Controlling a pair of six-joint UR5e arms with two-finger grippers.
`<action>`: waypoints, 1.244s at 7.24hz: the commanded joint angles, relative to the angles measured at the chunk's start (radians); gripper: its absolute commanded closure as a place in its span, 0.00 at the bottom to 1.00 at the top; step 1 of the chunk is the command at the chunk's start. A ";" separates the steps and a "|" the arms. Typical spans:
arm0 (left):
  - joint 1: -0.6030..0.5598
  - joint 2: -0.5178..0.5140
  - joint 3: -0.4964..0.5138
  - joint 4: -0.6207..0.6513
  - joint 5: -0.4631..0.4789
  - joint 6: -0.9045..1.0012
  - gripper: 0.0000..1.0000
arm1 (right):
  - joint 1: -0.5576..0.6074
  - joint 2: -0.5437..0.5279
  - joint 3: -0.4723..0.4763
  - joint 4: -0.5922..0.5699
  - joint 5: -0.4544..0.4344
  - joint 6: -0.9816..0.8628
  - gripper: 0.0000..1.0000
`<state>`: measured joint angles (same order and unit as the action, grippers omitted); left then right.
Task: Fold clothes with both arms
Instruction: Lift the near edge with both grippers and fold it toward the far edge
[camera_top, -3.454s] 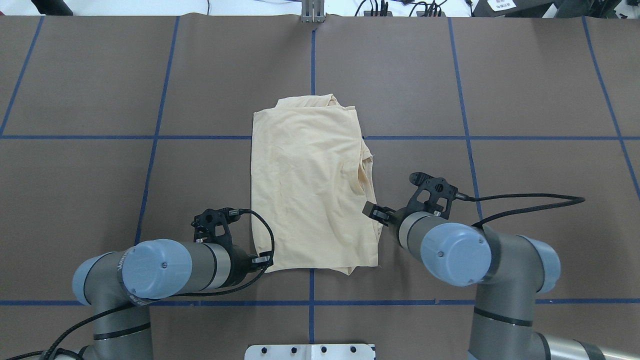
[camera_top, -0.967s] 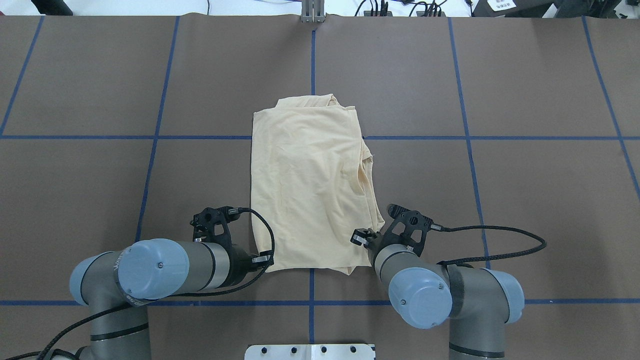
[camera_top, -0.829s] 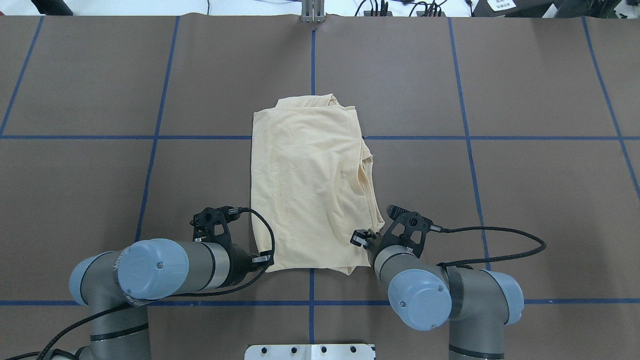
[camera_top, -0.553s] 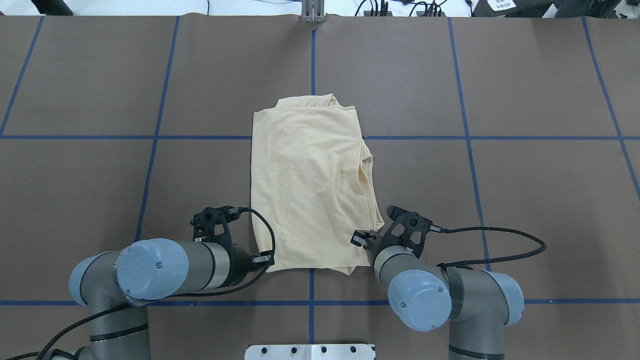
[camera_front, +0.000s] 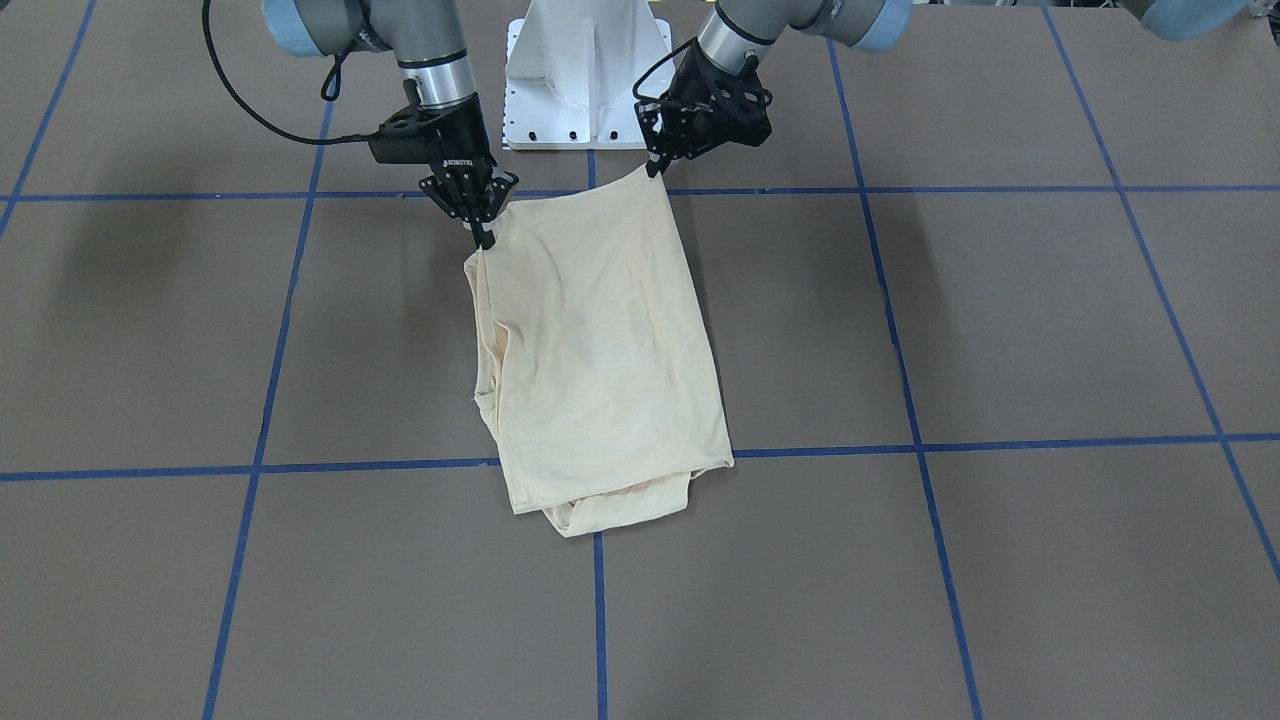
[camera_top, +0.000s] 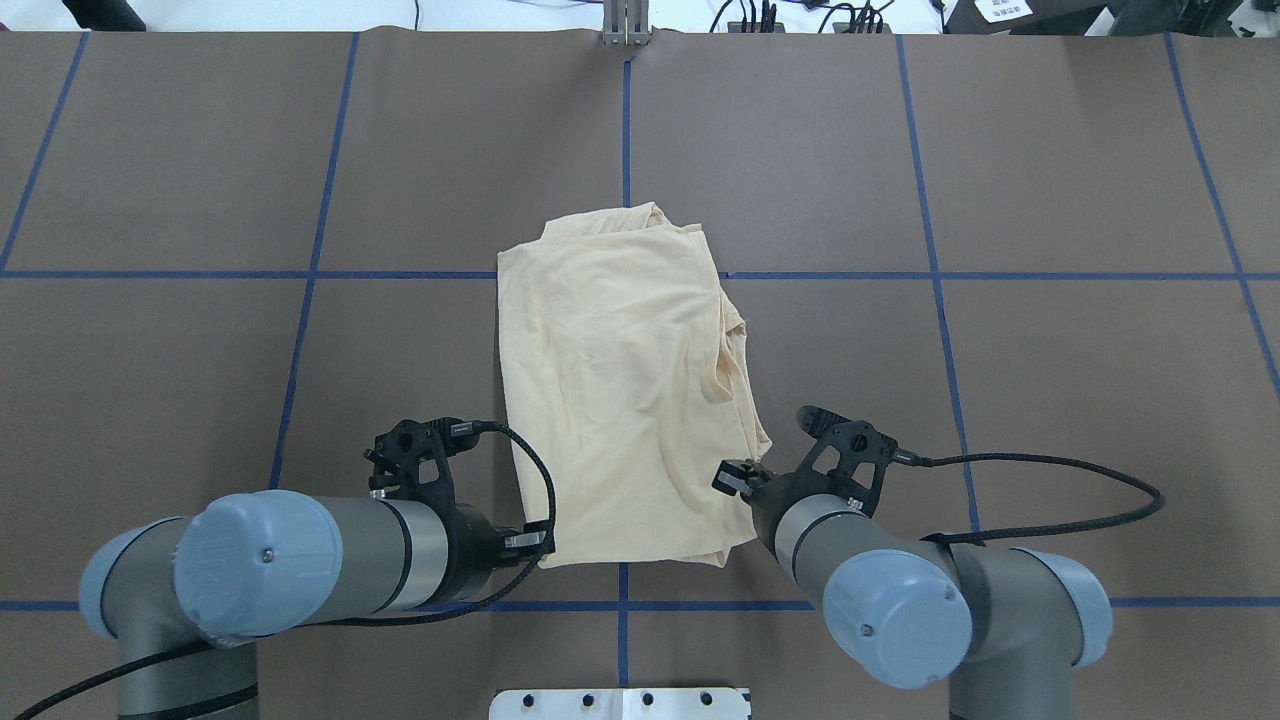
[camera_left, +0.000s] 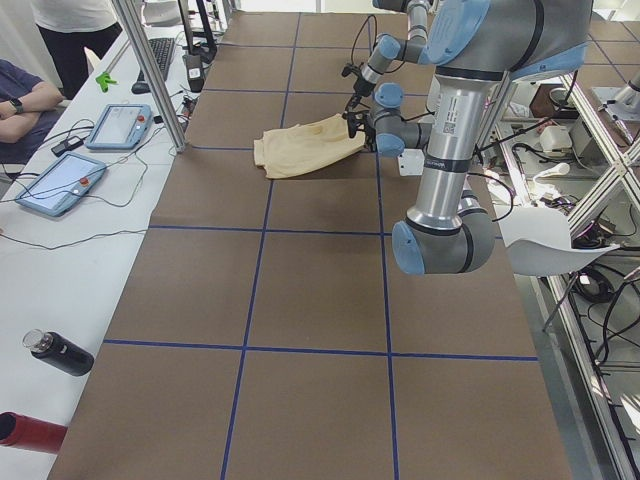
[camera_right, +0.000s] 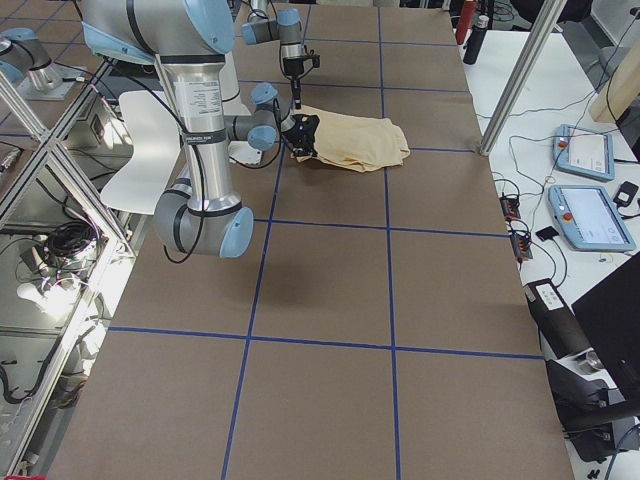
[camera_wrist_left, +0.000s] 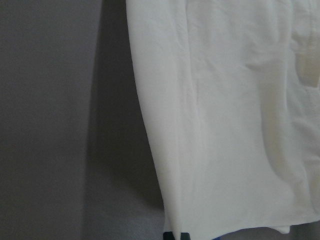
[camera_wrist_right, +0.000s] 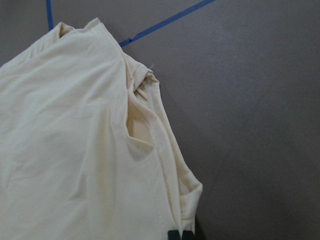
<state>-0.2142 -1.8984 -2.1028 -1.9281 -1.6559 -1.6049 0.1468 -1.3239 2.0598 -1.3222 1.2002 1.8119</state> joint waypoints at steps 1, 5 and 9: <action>0.039 -0.007 -0.214 0.220 -0.018 -0.003 1.00 | -0.042 -0.055 0.220 -0.143 0.002 0.000 1.00; -0.170 -0.089 0.030 0.259 -0.056 0.170 1.00 | 0.110 0.240 -0.099 -0.173 0.015 -0.026 1.00; -0.315 -0.180 0.249 0.250 -0.016 0.295 1.00 | 0.229 0.375 -0.301 -0.167 0.039 -0.111 1.00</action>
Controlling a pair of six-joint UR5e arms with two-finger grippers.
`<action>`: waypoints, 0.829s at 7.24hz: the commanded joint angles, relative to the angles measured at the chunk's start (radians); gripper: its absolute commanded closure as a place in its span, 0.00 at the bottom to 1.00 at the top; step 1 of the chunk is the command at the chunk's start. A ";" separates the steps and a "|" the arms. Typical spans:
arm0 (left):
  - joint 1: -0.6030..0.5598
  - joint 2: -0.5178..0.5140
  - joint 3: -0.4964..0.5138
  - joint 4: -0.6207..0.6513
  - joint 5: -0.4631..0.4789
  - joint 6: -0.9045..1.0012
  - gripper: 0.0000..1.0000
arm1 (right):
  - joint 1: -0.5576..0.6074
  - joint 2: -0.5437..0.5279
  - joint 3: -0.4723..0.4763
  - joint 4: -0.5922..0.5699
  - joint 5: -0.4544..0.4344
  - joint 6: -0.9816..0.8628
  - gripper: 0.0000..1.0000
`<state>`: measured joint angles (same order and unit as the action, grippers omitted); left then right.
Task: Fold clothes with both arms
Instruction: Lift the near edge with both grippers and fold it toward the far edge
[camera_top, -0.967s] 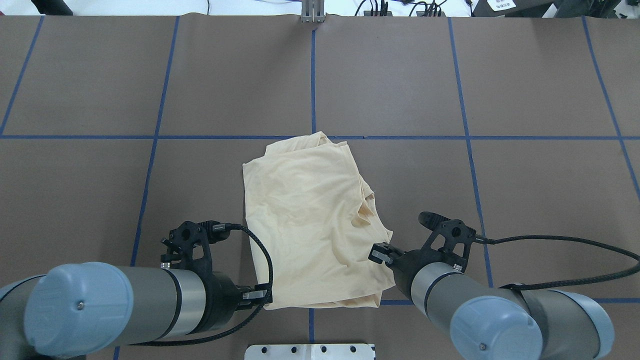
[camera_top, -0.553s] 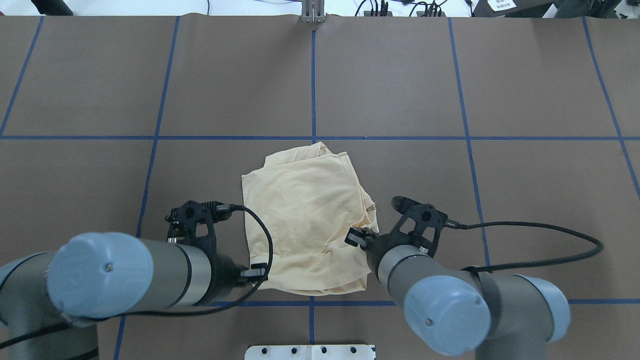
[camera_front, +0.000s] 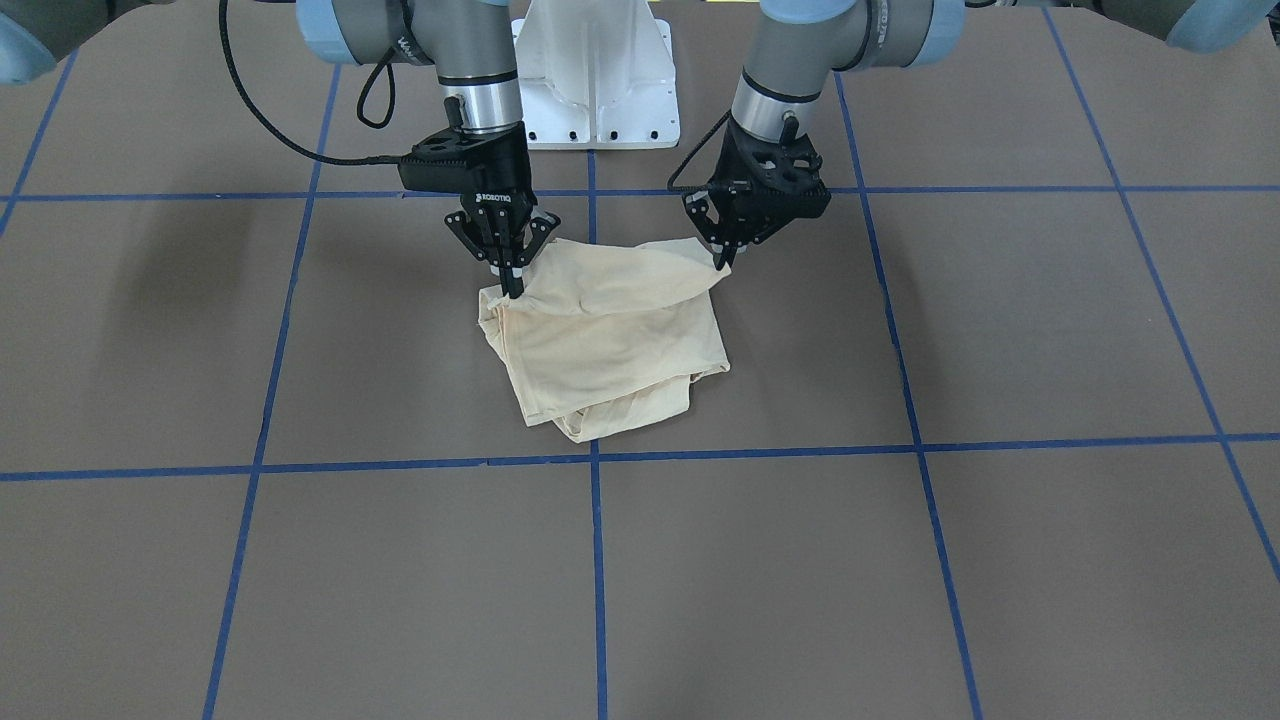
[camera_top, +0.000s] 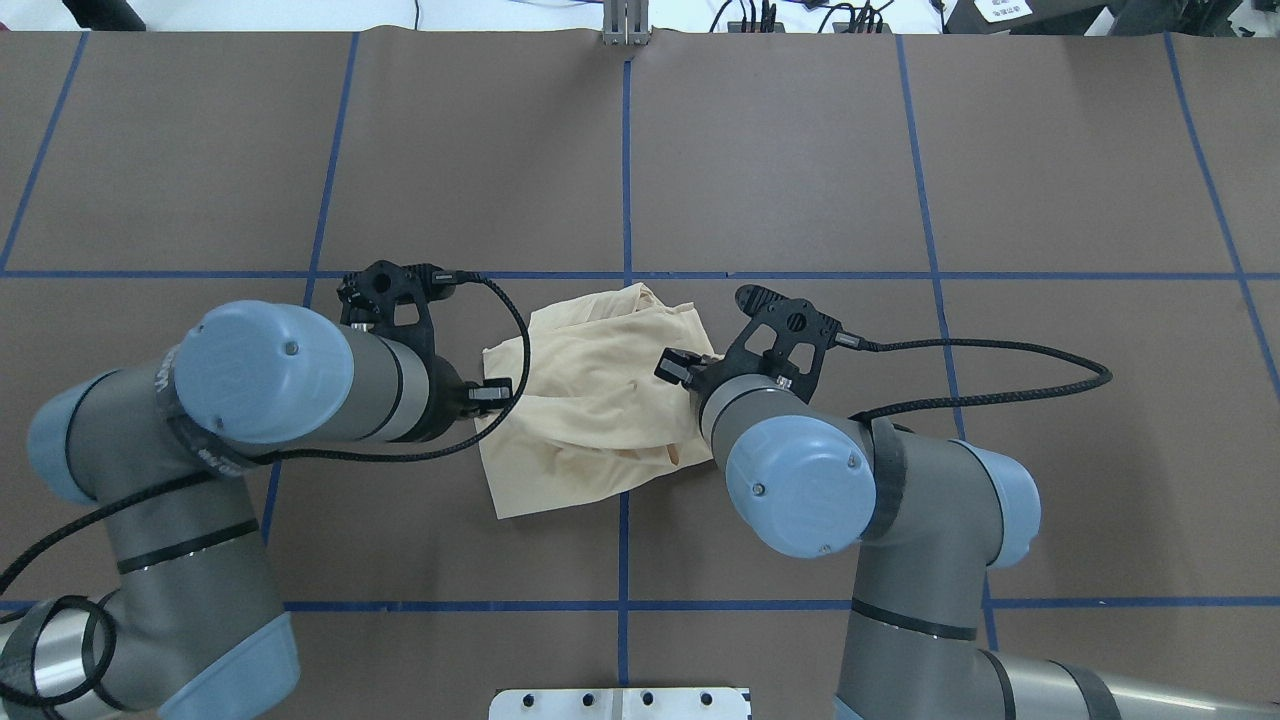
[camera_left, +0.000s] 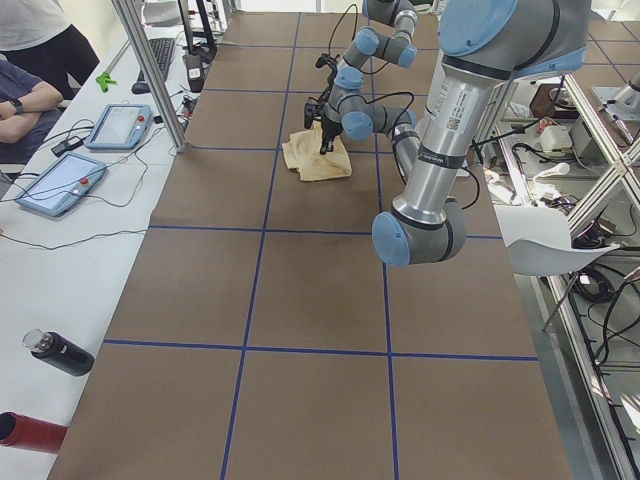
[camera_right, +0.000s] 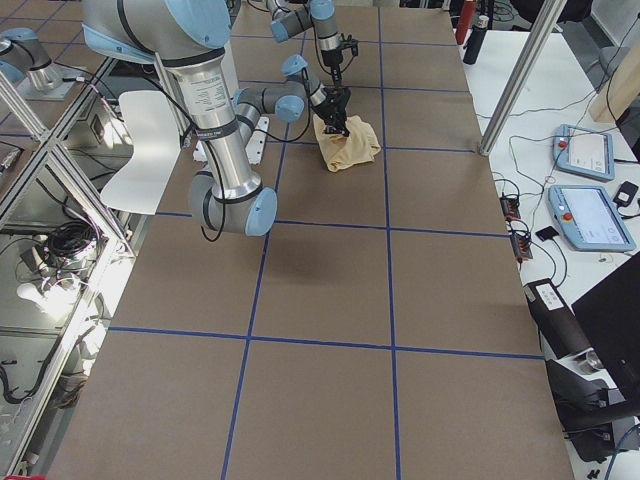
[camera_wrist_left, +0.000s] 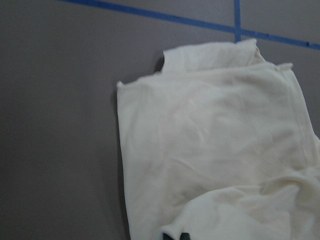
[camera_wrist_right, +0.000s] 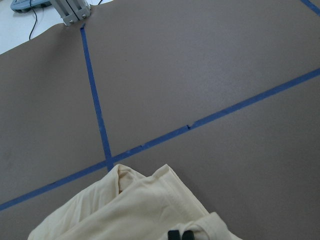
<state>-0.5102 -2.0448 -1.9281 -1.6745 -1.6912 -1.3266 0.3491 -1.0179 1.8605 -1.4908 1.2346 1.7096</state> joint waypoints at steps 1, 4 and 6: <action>-0.022 -0.040 0.101 -0.005 0.021 0.041 1.00 | 0.042 0.102 -0.163 0.004 0.020 -0.011 1.00; -0.047 -0.041 0.218 -0.163 0.021 0.113 0.00 | 0.098 0.162 -0.275 0.004 0.084 -0.074 0.00; -0.134 -0.028 0.190 -0.168 -0.030 0.325 0.00 | 0.175 0.222 -0.270 -0.011 0.308 -0.102 0.00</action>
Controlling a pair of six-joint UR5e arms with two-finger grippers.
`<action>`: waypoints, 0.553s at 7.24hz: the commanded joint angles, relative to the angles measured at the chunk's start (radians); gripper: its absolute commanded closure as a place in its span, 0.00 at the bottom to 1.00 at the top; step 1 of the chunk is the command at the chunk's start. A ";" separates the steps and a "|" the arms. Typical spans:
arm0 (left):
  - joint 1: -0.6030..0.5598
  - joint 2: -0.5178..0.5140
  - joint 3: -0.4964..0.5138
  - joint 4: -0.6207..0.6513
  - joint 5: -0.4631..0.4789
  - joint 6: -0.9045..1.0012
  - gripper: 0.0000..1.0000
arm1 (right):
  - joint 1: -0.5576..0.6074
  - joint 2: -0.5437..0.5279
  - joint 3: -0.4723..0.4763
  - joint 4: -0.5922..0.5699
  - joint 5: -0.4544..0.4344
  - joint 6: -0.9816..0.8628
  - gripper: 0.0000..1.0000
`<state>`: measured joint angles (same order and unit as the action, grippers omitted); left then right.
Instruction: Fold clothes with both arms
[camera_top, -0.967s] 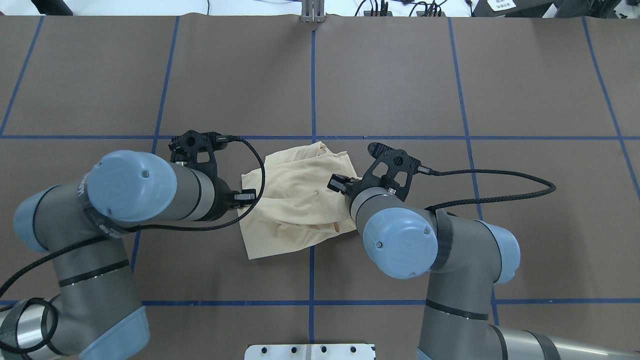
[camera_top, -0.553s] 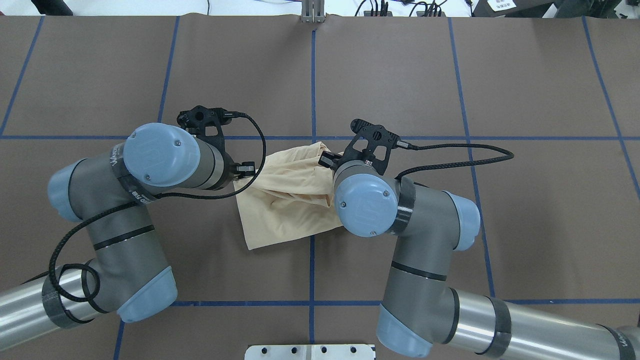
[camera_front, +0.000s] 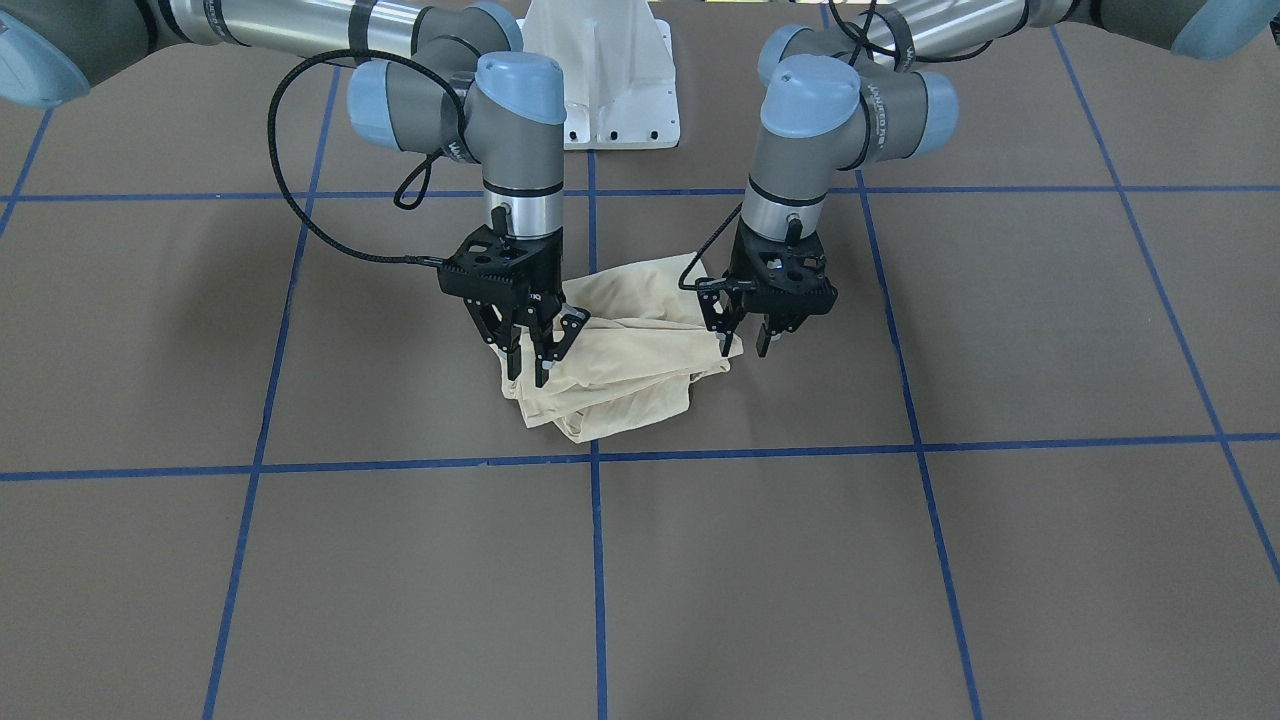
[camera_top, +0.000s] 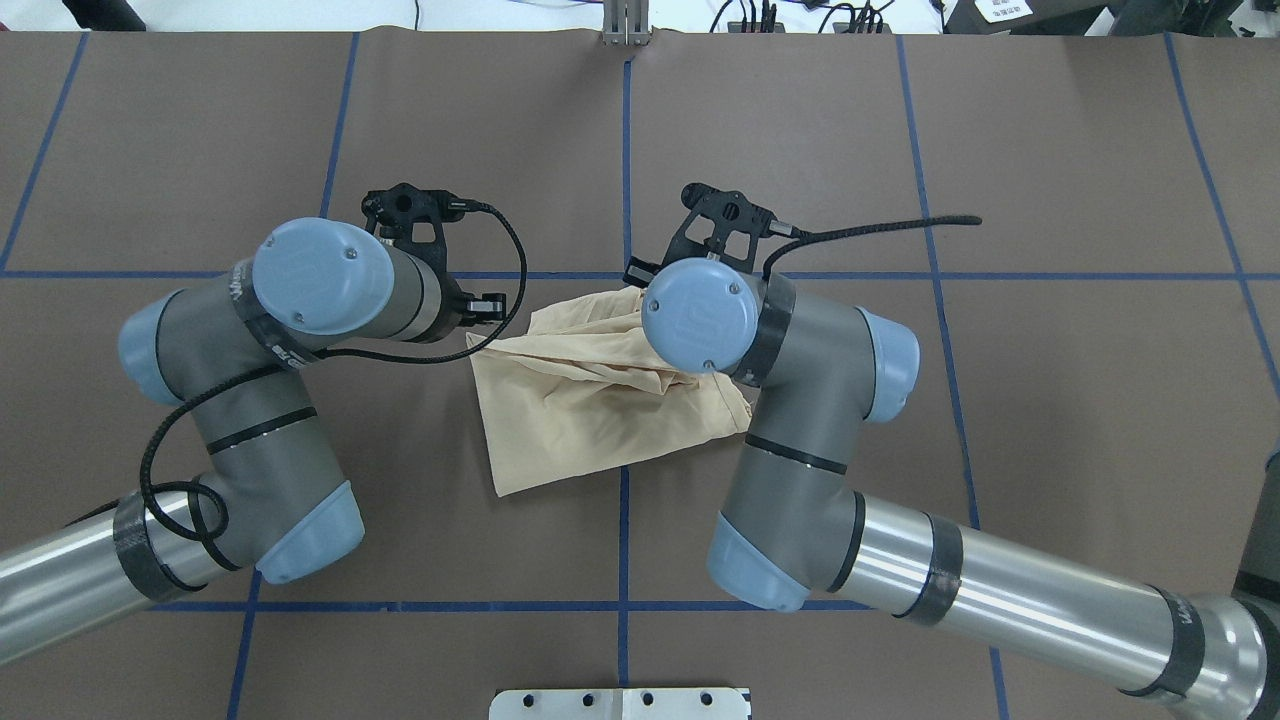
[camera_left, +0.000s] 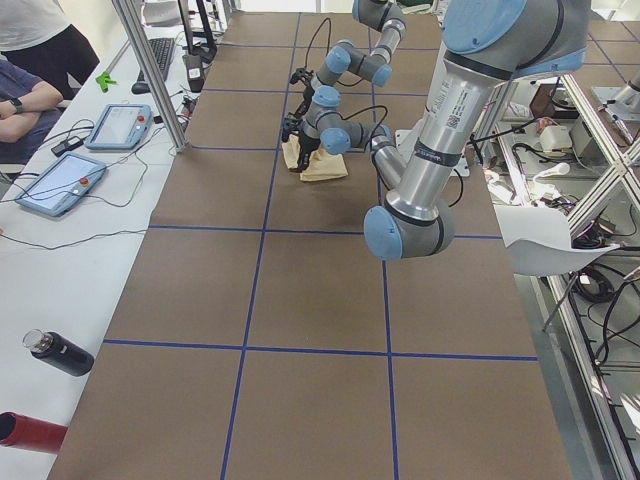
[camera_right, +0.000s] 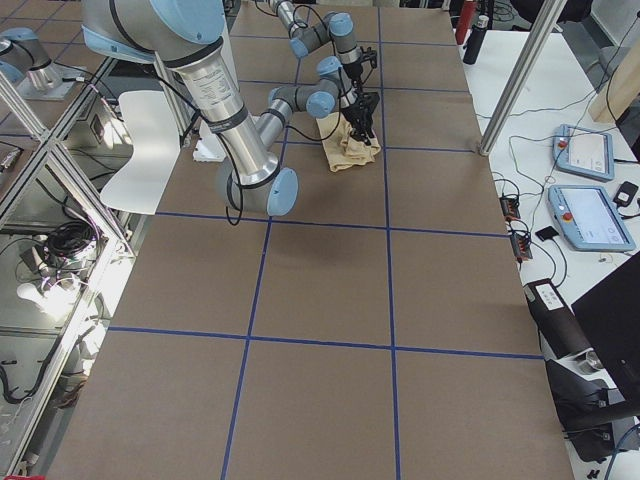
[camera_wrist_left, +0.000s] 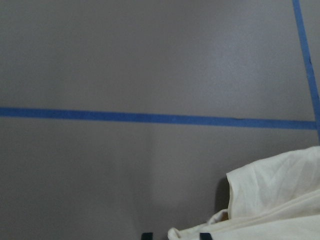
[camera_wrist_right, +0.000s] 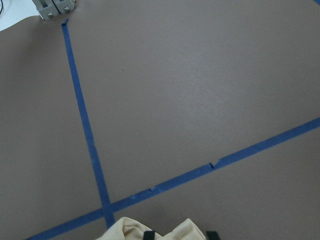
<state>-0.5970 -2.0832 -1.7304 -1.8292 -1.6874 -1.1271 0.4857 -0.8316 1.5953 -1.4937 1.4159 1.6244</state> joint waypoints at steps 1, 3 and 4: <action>-0.065 0.021 -0.020 -0.013 -0.043 0.174 0.00 | 0.030 0.051 0.000 -0.034 0.126 -0.012 0.00; -0.076 0.031 -0.035 -0.016 -0.067 0.196 0.00 | -0.098 0.065 0.011 -0.123 0.044 0.032 0.00; -0.078 0.031 -0.035 -0.016 -0.067 0.194 0.00 | -0.155 0.055 0.002 -0.135 0.019 0.037 0.01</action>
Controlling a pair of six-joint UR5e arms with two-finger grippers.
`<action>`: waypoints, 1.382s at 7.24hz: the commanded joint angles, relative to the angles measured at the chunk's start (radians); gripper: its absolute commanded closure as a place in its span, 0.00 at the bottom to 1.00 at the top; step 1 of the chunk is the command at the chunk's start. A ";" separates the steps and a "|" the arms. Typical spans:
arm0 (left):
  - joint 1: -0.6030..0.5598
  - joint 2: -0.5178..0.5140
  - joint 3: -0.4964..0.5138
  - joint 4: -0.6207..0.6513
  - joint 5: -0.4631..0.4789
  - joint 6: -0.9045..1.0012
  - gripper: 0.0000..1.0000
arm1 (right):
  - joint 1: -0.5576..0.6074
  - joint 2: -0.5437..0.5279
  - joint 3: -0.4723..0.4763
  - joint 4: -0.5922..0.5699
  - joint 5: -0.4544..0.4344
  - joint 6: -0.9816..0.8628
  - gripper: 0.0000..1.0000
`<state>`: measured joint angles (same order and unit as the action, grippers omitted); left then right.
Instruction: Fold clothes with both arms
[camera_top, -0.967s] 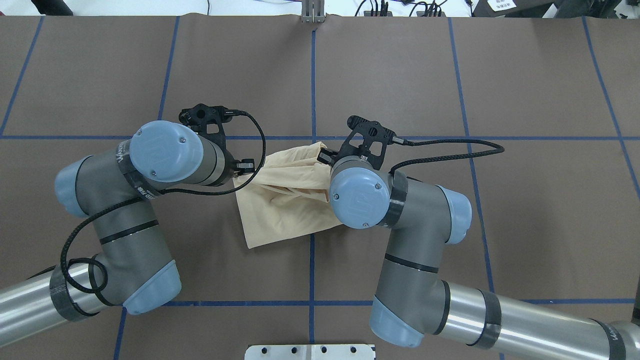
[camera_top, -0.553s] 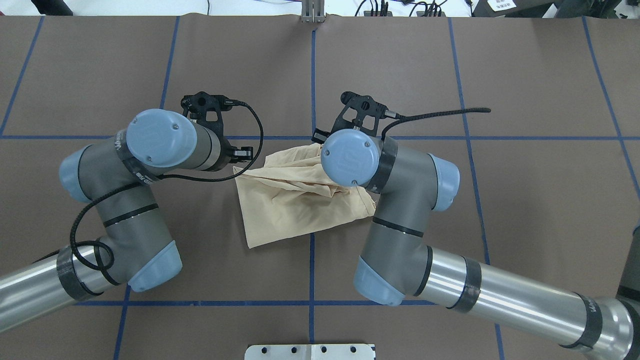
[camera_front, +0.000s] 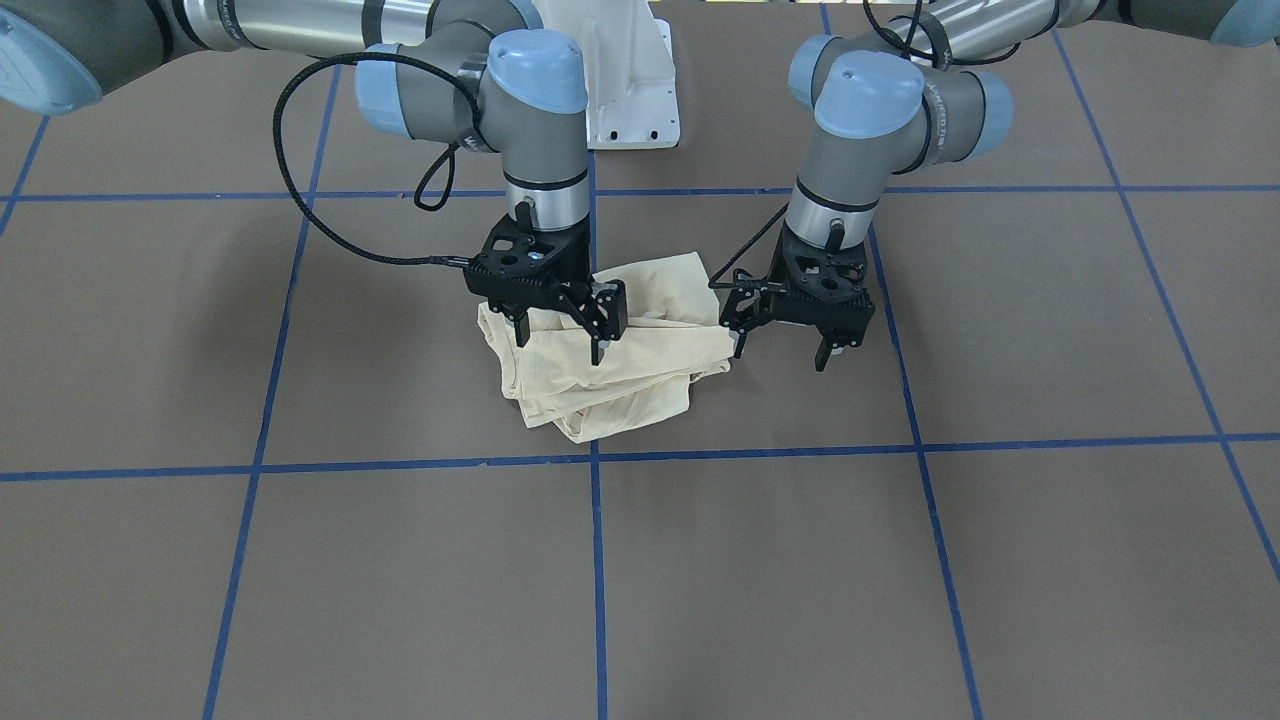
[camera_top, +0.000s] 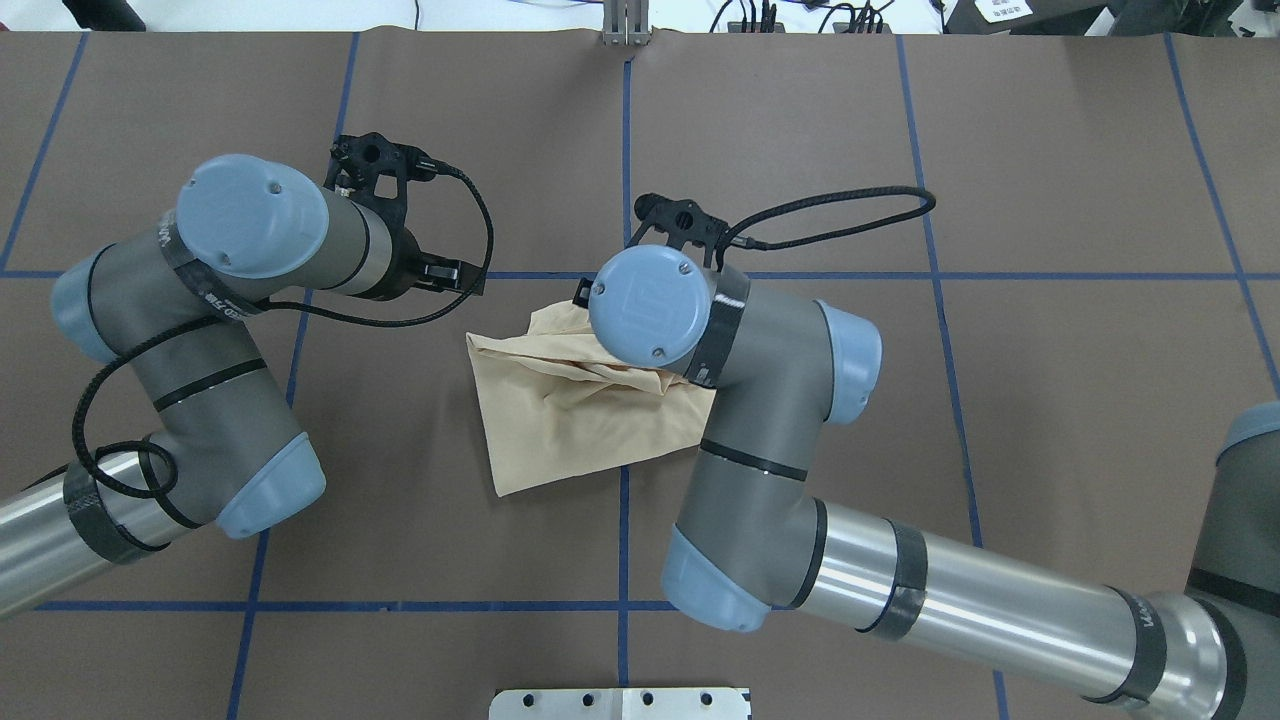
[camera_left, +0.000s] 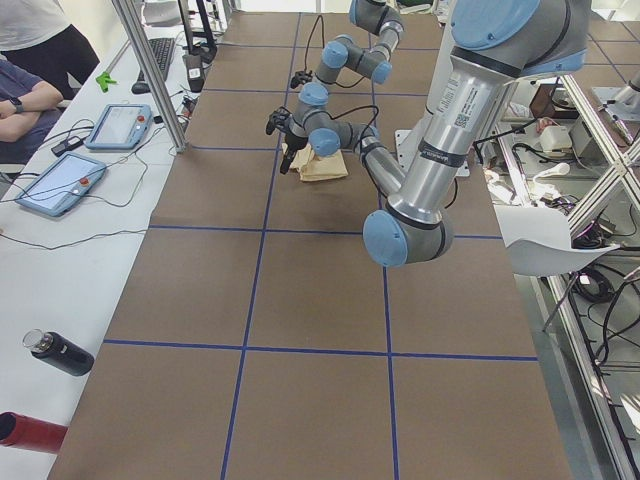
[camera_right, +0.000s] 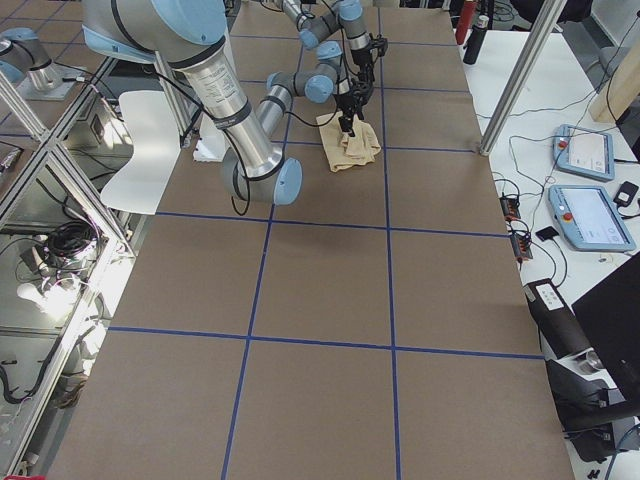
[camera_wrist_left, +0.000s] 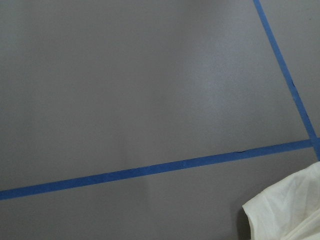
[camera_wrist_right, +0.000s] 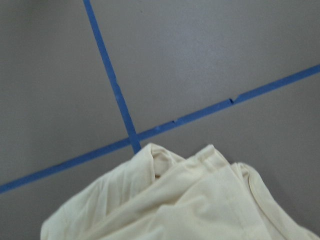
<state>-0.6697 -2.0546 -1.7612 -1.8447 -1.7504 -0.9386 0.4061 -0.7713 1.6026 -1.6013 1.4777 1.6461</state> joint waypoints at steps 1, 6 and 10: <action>-0.007 0.005 -0.018 -0.001 -0.004 0.006 0.00 | -0.102 -0.006 -0.012 -0.029 -0.046 0.033 0.02; -0.007 0.017 -0.067 0.002 -0.009 0.003 0.00 | -0.020 0.023 -0.159 0.069 -0.100 -0.066 0.04; -0.010 0.030 -0.081 0.004 -0.034 0.003 0.00 | 0.118 0.184 -0.352 0.126 -0.091 -0.170 0.04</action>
<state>-0.6789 -2.0271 -1.8396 -1.8415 -1.7792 -0.9356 0.4869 -0.6296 1.2883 -1.4955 1.3818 1.5003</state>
